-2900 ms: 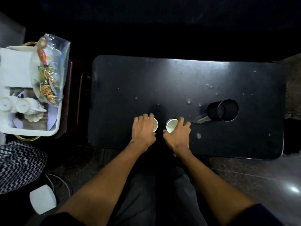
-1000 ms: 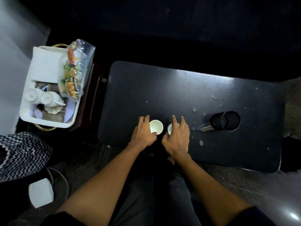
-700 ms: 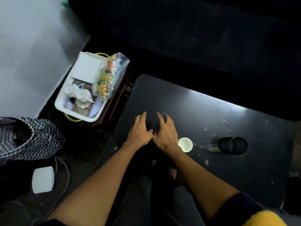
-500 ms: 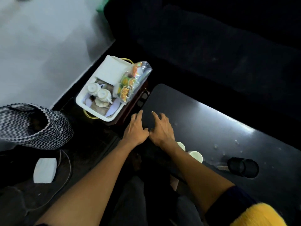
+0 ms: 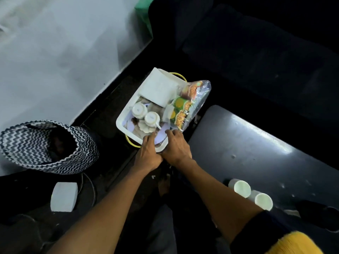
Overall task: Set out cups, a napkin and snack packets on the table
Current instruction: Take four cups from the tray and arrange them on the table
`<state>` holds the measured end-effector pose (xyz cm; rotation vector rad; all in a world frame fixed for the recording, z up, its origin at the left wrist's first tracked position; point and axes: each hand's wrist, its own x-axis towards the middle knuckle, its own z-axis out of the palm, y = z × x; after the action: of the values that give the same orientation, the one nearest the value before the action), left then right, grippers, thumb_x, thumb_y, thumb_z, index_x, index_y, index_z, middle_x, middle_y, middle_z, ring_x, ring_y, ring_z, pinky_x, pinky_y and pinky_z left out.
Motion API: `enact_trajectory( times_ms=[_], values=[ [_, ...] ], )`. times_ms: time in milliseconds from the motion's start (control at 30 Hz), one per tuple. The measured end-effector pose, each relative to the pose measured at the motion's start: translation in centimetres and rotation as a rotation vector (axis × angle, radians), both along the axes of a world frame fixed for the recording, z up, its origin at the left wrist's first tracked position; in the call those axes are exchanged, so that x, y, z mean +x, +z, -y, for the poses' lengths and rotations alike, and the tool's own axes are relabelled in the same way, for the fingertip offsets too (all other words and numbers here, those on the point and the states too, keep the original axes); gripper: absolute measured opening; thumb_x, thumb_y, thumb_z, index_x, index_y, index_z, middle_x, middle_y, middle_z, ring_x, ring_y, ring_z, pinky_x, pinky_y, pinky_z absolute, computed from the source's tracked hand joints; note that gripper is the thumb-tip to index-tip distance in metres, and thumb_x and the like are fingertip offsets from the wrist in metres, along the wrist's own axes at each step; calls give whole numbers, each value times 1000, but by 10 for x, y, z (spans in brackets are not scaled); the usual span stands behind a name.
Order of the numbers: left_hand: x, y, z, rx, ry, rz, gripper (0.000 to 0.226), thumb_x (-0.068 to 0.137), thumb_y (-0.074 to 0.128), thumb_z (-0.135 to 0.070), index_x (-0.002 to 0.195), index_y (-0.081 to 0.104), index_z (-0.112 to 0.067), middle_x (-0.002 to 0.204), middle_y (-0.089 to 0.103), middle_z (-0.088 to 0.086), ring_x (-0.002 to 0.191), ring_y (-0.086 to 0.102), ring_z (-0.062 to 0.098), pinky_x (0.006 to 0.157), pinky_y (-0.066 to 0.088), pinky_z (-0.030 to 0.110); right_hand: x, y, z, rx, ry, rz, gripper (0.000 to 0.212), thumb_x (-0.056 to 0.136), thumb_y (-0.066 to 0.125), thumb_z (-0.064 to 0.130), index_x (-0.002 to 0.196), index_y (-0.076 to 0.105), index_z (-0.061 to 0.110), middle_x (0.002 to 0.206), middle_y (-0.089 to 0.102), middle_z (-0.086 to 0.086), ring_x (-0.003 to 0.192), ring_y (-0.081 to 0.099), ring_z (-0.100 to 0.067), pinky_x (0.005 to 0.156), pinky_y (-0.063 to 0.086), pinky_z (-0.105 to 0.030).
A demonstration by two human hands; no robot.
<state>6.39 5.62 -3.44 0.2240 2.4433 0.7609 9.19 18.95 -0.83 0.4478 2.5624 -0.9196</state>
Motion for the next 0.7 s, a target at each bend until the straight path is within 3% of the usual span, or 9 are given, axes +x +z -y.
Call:
enact_trajectory(
  times_ms=[133, 267, 367, 500, 600, 700],
  values=[
    [-31, -11, 22, -8, -14, -76, 85, 76, 73, -12, 150, 30, -13, 149, 34, 10, 136, 40, 33, 91, 49, 44, -37, -12, 24, 29, 23, -5, 73, 76, 72, 22, 139, 38, 10, 136, 43, -17, 127, 43, -36, 87, 48, -44],
    [-63, -14, 28, -59, -13, -161, 85, 78, 73, -22, 150, 29, -10, 155, 25, 14, 140, 33, 36, 95, 50, 51, -67, -20, 33, 73, 38, -18, 67, 79, 72, 29, 132, 38, 6, 128, 42, -18, 120, 43, -36, 89, 48, -45],
    [-87, -16, 27, -123, -11, -192, 94, 74, 79, -31, 150, 27, -11, 153, 22, 15, 135, 35, 39, 90, 52, 52, -84, -23, 36, 129, 74, -40, 70, 80, 73, 35, 132, 37, 6, 128, 43, -20, 117, 44, -38, 88, 49, -48],
    [-116, -20, 25, -167, -63, -205, 98, 70, 79, -19, 151, 24, -19, 157, 12, 16, 133, 37, 42, 91, 52, 49, -108, -26, 38, 246, 150, 14, 84, 74, 77, 39, 139, 33, 8, 135, 38, -23, 105, 58, -40, 82, 52, -47],
    [-136, -23, 23, -189, -140, -236, 95, 72, 71, -8, 152, 24, -25, 159, 10, 15, 137, 33, 39, 90, 53, 47, -120, -34, 38, 284, 159, 75, 98, 74, 75, 42, 149, 20, 13, 142, 35, -22, 113, 57, -37, 84, 55, -45],
    [-151, -26, 18, -249, -215, -230, 95, 74, 73, -8, 153, 25, -28, 161, 8, 11, 142, 24, 33, 92, 51, 45, -129, -42, 38, 277, 147, 109, 96, 75, 75, 43, 149, 19, 16, 142, 36, -19, 119, 55, -37, 84, 56, -45]
  ],
)
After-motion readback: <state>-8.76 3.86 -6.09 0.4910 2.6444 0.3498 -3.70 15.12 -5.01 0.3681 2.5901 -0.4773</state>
